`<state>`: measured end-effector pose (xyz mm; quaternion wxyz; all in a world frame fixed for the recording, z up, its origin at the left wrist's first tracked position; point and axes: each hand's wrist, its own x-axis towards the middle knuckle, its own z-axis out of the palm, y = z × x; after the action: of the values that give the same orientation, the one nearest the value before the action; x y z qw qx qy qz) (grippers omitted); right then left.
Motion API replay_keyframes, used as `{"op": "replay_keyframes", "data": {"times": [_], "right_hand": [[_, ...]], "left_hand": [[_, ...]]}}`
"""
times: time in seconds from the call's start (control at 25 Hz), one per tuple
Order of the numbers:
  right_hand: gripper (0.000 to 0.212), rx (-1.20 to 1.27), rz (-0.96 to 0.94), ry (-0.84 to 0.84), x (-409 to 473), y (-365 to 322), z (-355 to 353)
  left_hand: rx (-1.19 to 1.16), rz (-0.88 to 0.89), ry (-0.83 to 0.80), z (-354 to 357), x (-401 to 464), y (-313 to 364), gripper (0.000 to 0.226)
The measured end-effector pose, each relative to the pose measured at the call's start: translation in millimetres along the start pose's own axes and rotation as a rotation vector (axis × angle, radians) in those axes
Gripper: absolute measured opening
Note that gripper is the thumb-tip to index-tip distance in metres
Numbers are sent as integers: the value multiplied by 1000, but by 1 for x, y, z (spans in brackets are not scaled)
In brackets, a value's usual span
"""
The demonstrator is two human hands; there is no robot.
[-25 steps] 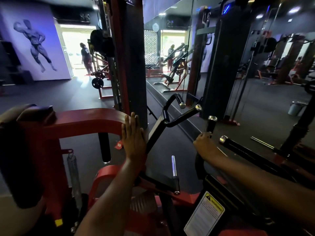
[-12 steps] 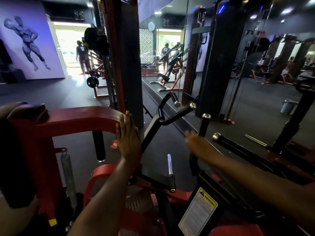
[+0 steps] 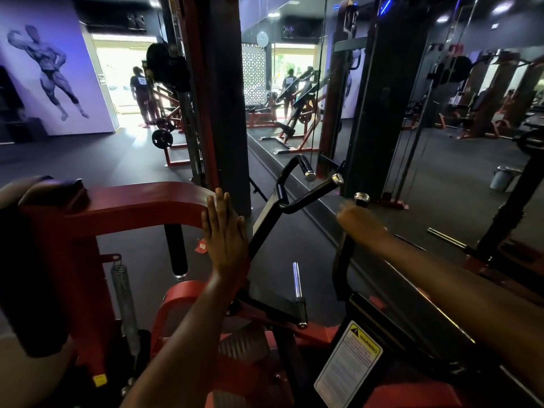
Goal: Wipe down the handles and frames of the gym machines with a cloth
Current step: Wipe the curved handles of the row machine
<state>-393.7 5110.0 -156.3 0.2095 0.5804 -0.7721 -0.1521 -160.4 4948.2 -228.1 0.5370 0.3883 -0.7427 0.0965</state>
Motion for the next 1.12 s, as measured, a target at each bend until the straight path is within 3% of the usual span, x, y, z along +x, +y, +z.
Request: {"op": "replay_keyframes", "data": {"times": [0.08,0.16,0.28,0.36,0.52,0.68,0.76,0.96,1.12], "right_hand": [[21,-26,126,133,12,17,1],[26,-80,163,54,11,3,6],[30,-153,4,-107,-7,-43,10],[28,-106,-51,-74,-4,-37,3],[24,-68,114,56,22,10,-6],[28,-96,36,-86,9,-31,6],[27,-76,-50,-80,5,-36,6],[25,60,210,16,26,10,-4],[16,59,-36,-137,-14,-54,-1]], "left_hand": [[-22,-84,23,-8,8,1,61],[-7,-116,13,-10,14,-1,60],[64,-85,-25,-7,15,-7,58],[75,-68,-35,-3,14,-10,58],[77,-54,-42,-2,14,-12,57],[112,-22,-17,0,13,-14,56],[121,-8,-10,0,13,-15,56],[100,-6,0,-7,13,-9,56],[134,-5,-5,-4,14,-11,50]]}}
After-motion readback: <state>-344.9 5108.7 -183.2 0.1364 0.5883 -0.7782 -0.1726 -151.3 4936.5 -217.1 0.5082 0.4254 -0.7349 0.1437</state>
